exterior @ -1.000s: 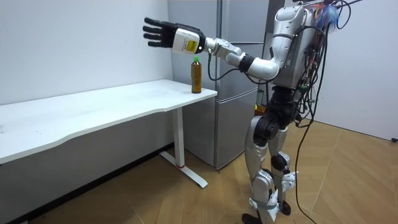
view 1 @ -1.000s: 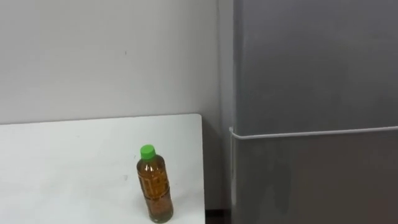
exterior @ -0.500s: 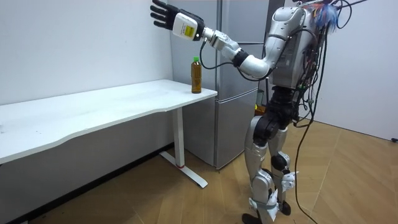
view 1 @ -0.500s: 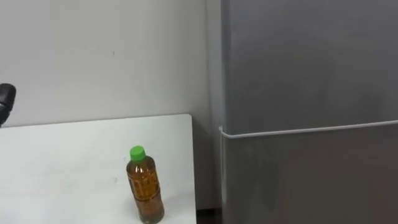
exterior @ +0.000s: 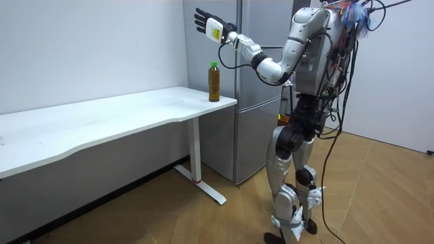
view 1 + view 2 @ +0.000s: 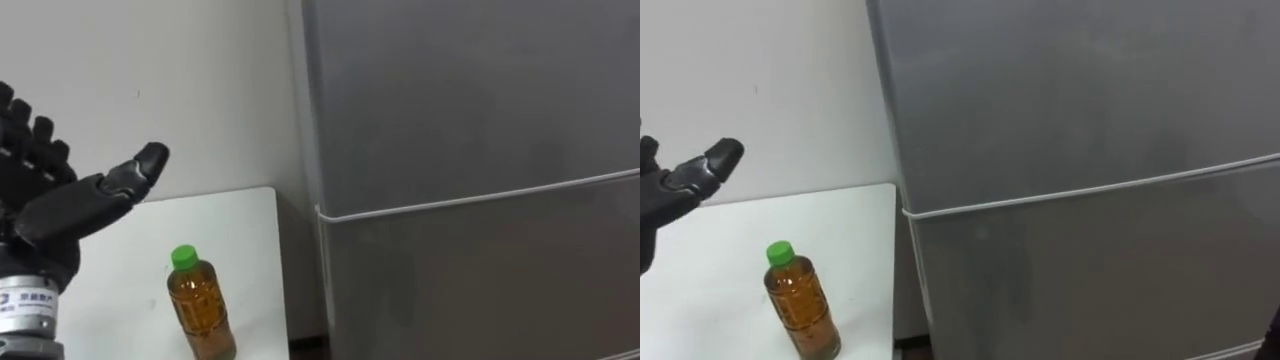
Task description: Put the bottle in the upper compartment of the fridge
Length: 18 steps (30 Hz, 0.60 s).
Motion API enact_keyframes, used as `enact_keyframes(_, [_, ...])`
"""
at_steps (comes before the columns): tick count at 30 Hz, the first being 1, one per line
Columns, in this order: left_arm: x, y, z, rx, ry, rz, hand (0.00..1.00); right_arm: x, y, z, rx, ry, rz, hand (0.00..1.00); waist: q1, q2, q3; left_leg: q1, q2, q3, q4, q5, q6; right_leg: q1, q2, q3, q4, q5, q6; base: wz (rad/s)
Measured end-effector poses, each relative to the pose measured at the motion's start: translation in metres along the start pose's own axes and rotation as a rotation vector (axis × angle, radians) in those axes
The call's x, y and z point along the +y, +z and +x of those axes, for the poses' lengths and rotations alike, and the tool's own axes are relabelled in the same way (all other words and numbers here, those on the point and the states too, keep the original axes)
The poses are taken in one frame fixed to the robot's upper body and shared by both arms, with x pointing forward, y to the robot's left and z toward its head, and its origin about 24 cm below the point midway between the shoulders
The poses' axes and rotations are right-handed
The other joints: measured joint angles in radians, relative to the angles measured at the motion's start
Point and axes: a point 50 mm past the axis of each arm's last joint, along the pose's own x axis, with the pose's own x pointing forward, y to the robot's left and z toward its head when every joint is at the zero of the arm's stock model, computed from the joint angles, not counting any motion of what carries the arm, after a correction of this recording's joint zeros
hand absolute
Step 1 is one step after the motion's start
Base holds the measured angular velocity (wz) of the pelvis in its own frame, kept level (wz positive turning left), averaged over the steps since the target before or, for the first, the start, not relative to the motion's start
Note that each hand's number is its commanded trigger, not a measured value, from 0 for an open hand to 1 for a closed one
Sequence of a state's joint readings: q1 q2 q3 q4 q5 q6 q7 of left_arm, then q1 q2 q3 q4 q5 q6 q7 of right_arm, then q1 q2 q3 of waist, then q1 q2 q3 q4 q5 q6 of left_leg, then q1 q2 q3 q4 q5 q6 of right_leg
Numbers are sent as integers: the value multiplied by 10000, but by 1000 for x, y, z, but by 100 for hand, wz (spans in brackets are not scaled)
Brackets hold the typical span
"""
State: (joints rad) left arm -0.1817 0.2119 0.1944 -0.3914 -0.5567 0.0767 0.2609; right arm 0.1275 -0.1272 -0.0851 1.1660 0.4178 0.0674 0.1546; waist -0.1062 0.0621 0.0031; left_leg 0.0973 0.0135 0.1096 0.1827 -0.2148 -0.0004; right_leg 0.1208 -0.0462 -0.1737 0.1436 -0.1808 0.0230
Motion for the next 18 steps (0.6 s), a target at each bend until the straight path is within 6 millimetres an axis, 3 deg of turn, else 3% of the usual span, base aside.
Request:
enact_keyframes(4, [-10, -6, -2, 299, -629, -86, 0, 3, 3, 1, 111, 55, -2, 0, -291, 8, -4, 6, 3, 6, 12, 1, 0, 7, -4, -44, 11, 0, 0, 1])
enact_keyframes(18, [-35, -2, 7, 139, -1996, -406, 0, 7, 9, 3, 172, 250, -251, 0, -541, -32, 23, 16, -8, -14, 53, 2, 1, -83, -8, 127, 57, -4, 5, -1])
